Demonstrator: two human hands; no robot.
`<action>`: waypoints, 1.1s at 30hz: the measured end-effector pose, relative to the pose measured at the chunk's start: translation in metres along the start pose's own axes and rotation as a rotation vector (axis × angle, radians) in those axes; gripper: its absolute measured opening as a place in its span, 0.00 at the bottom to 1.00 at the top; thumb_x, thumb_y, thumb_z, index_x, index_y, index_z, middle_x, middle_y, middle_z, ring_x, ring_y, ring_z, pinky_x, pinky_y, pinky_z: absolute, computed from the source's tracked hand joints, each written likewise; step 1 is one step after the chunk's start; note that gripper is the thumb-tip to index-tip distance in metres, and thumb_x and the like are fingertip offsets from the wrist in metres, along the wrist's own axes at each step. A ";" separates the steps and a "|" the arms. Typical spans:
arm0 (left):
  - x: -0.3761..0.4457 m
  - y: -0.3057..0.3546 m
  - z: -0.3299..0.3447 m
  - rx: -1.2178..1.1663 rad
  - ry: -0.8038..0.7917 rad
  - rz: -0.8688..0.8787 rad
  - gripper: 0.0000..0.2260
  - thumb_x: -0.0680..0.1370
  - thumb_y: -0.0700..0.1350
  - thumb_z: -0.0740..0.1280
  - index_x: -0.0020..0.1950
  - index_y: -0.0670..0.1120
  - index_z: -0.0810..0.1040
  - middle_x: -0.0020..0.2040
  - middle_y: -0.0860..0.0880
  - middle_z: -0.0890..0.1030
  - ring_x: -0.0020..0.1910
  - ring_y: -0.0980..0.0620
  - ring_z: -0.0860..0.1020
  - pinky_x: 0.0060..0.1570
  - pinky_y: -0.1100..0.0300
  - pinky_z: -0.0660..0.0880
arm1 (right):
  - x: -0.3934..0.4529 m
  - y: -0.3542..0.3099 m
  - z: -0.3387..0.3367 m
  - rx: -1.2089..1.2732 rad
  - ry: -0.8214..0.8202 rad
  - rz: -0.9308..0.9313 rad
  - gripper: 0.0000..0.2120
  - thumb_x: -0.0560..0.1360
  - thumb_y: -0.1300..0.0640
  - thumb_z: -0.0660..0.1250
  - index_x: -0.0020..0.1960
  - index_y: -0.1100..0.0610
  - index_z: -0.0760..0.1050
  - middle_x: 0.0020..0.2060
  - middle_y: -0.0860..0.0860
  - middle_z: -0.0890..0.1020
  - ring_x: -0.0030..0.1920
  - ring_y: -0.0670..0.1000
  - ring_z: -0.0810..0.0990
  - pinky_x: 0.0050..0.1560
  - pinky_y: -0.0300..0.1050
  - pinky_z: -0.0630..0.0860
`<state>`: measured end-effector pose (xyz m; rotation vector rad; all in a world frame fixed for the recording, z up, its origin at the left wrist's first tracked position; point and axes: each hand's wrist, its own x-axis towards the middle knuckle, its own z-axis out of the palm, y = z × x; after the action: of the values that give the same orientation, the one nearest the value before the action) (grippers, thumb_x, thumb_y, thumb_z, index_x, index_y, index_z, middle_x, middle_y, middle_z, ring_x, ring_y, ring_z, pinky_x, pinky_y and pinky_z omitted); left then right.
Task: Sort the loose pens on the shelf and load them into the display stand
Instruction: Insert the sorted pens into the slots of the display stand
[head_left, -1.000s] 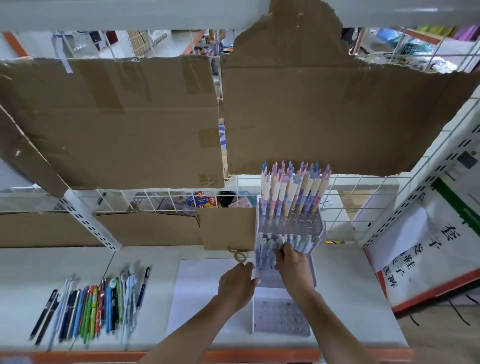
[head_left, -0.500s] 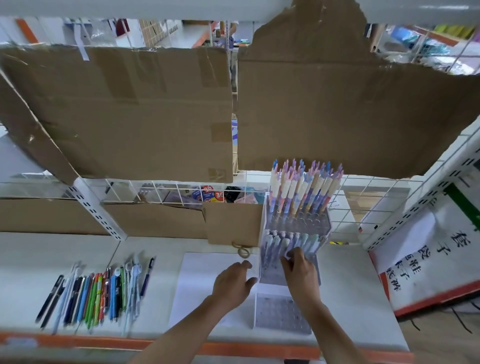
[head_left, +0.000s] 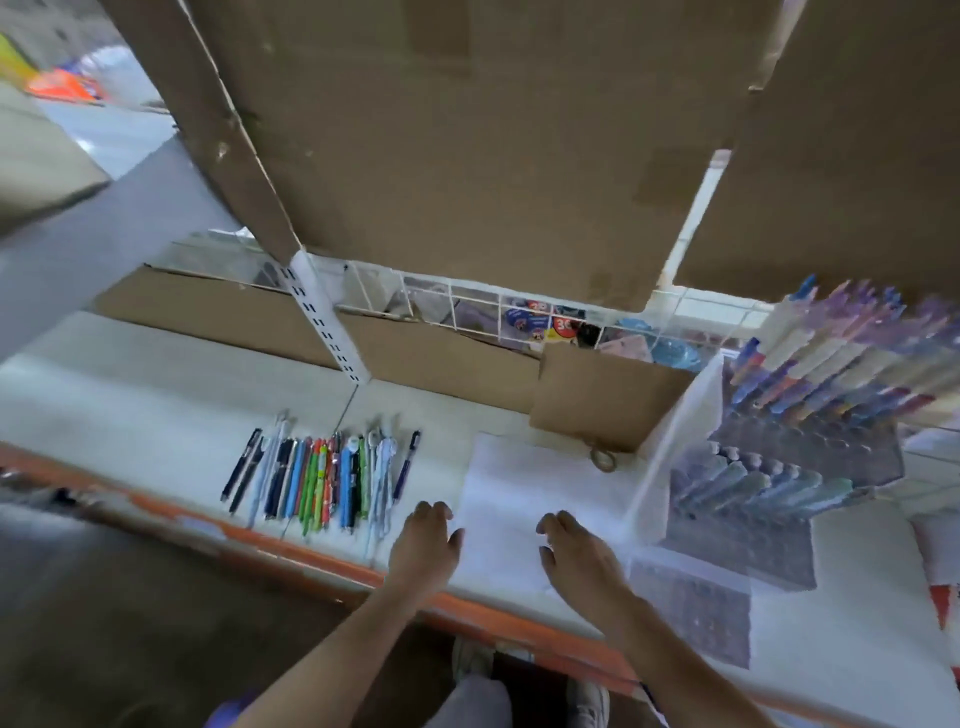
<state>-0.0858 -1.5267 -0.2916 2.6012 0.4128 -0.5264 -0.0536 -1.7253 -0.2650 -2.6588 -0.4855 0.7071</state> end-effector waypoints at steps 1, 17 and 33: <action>0.002 -0.013 -0.002 0.000 0.001 -0.029 0.15 0.81 0.50 0.58 0.65 0.45 0.68 0.62 0.47 0.70 0.61 0.50 0.72 0.58 0.59 0.71 | 0.008 -0.005 0.007 -0.006 -0.038 -0.001 0.14 0.81 0.58 0.54 0.67 0.56 0.65 0.63 0.51 0.70 0.55 0.53 0.77 0.51 0.43 0.70; 0.107 -0.101 -0.010 0.251 0.066 -0.306 0.29 0.75 0.62 0.63 0.62 0.38 0.68 0.61 0.41 0.70 0.60 0.45 0.67 0.61 0.53 0.69 | 0.078 -0.020 0.089 0.040 -0.132 0.224 0.15 0.79 0.59 0.57 0.66 0.57 0.67 0.62 0.53 0.71 0.63 0.53 0.72 0.56 0.44 0.71; 0.117 -0.074 -0.007 0.049 -0.100 -0.281 0.17 0.76 0.48 0.67 0.58 0.38 0.71 0.56 0.39 0.76 0.54 0.40 0.77 0.47 0.52 0.73 | 0.047 0.007 0.066 0.139 -0.043 0.329 0.14 0.78 0.59 0.58 0.63 0.58 0.68 0.60 0.55 0.70 0.56 0.57 0.76 0.54 0.49 0.73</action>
<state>-0.0077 -1.4368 -0.3629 2.5631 0.7457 -0.7654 -0.0479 -1.6961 -0.3408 -2.6207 -0.0049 0.8586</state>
